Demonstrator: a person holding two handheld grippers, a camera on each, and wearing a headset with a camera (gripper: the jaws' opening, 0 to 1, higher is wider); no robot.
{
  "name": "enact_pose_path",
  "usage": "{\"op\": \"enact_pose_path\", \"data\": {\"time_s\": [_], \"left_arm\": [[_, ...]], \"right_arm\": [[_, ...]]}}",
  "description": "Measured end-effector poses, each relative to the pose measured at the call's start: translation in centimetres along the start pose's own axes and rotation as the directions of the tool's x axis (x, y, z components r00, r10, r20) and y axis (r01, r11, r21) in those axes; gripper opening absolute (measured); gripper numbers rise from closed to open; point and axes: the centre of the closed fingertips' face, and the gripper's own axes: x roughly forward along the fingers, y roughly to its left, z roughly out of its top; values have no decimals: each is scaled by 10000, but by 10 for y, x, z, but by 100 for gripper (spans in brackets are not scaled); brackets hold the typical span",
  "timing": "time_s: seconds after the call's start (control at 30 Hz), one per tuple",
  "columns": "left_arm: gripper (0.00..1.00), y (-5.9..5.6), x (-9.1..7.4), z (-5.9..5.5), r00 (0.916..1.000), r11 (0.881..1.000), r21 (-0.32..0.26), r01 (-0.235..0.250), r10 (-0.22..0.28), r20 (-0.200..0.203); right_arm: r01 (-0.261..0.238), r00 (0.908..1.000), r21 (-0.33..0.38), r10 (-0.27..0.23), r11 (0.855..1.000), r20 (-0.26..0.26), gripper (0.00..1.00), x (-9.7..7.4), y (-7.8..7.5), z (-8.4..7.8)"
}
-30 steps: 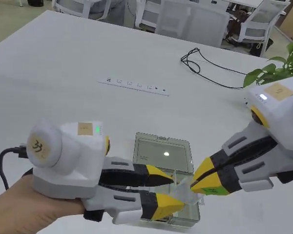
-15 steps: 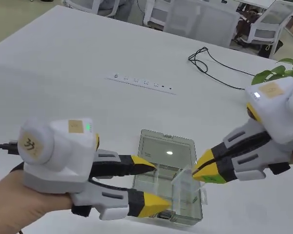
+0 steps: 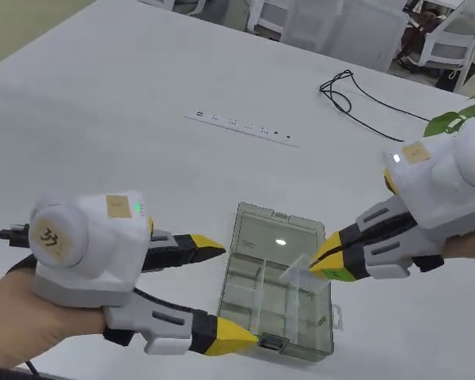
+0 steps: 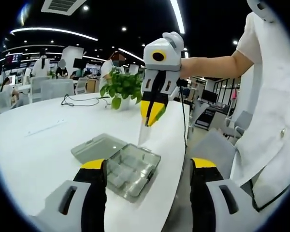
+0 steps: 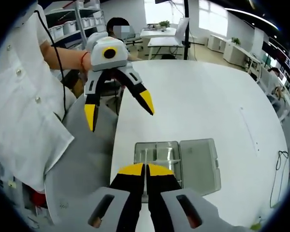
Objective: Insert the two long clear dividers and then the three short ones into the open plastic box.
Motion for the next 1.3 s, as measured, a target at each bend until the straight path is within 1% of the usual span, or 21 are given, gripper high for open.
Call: {"op": "enact_pose_path", "data": {"time_s": [0.13,0.27,0.37,0.5,0.6,0.63,0.7,0.87,0.93,1.1,1.2,1.3], "left_arm": [[80,5,1,-8,9997,9999,58,-124,125,-219],[84,9,1,-15,9988,9998,91,-197,200,-445],[91,12,1,-18,9983,9994,155,-304,311,-485],[92,12,1,-20,9980,9996,106,-280,286,-556],[97,14,2,-21,9978,9993,12,-383,383,-543],[99,16,2,-21,9977,9990,14,-451,451,-513],[99,17,2,-20,9976,9989,-31,-473,471,-498],[99,17,3,-19,9979,9988,-91,-483,479,-436],[99,17,3,-19,9979,9988,-117,-479,473,-446],[99,16,3,-22,9977,9989,-154,-448,439,-515],[99,16,4,-21,9979,9988,-198,-437,427,-483],[99,16,5,-22,9979,9988,-216,-445,435,-473]], "right_arm": [[109,9999,104,-109,9999,-2,3,10,-9,-4],[189,9998,265,-191,9995,64,3,21,-16,-11],[235,9996,505,-242,9984,128,3,30,-21,-19],[214,9995,670,-228,9975,202,3,39,-25,-29],[188,9992,805,-216,9966,348,3,43,-26,-32],[170,9990,857,-205,9962,403,3,45,-29,-34],[170,9990,912,-208,9957,403,3,48,-32,-38],[144,9994,896,-173,9959,310,3,52,-32,-43],[147,9995,887,-170,9959,255,3,52,-32,-45],[141,9994,886,-169,9960,306,3,52,-33,-44],[158,9994,766,-182,9969,300,3,53,-32,-43],[220,9994,228,-226,9995,259,3,55,-28,-42]]}}
